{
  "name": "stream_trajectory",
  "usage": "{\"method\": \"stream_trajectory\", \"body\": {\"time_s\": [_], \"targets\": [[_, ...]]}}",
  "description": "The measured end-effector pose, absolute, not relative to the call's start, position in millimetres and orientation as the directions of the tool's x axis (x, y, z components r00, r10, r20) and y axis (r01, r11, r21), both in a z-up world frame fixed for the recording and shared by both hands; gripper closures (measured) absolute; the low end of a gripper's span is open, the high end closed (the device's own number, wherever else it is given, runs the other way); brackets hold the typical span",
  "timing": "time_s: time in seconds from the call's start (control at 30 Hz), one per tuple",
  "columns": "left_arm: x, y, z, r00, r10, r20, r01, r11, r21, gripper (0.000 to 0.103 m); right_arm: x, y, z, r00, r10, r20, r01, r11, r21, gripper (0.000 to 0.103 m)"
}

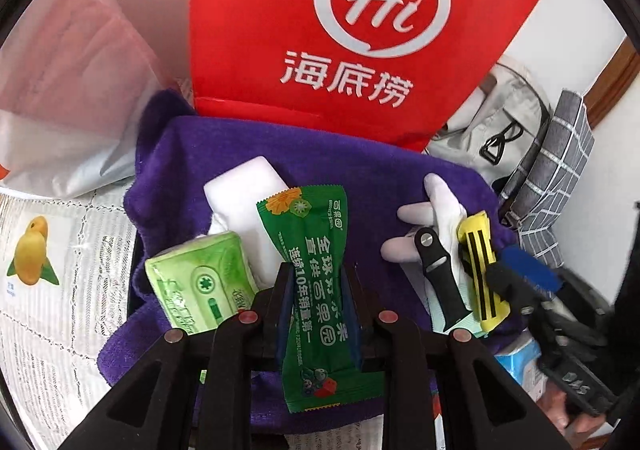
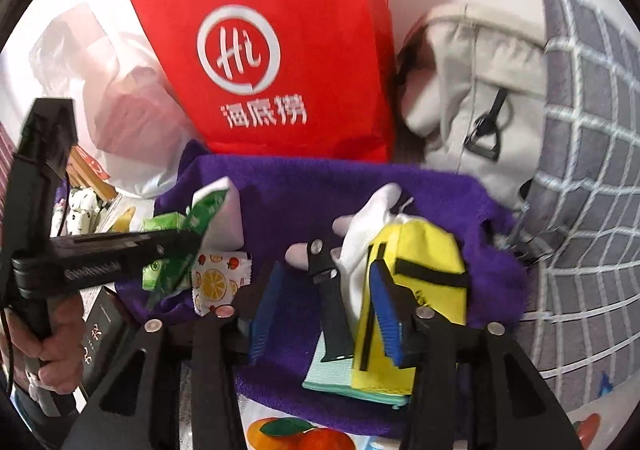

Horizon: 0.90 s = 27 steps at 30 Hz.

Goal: Organize soft objects
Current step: 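Lower strap and snack packet onto the purple towel and open both tools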

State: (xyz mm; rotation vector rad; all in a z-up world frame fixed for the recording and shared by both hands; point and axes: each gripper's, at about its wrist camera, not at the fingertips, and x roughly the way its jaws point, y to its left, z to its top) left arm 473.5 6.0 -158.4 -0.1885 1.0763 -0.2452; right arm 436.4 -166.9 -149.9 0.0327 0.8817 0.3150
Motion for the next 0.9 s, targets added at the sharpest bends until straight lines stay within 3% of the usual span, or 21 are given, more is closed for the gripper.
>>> {"method": "stream_trajectory", "body": {"time_s": [0.47,0.63,0.77,0.9], "targets": [[476,-4,-167,0.437,-0.260,-0.861,0.113,0.966,-0.234,0.076,416,-181,-114,0.679,0.231,-0.697,-0.226,0.969,0.101,0.046],[474,-8,-160,0.454,-0.254,-0.854,0.116,0.967,-0.226,0.058,413,-182,-113,0.683,0.224,-0.695,-0.223,0.970,0.094,0.042],[470,-10,-150,0.475,-0.230,-0.850,0.119,0.973,-0.197,0.055,408,-183,-107,0.690,0.213,-0.692,-0.220,0.972,0.080,0.041],[462,-10,-135,0.500,-0.193,-0.845,0.115,0.981,-0.157,0.055,398,-183,-97,0.719,0.176,-0.672,-0.188,0.981,0.056,0.026]]}}
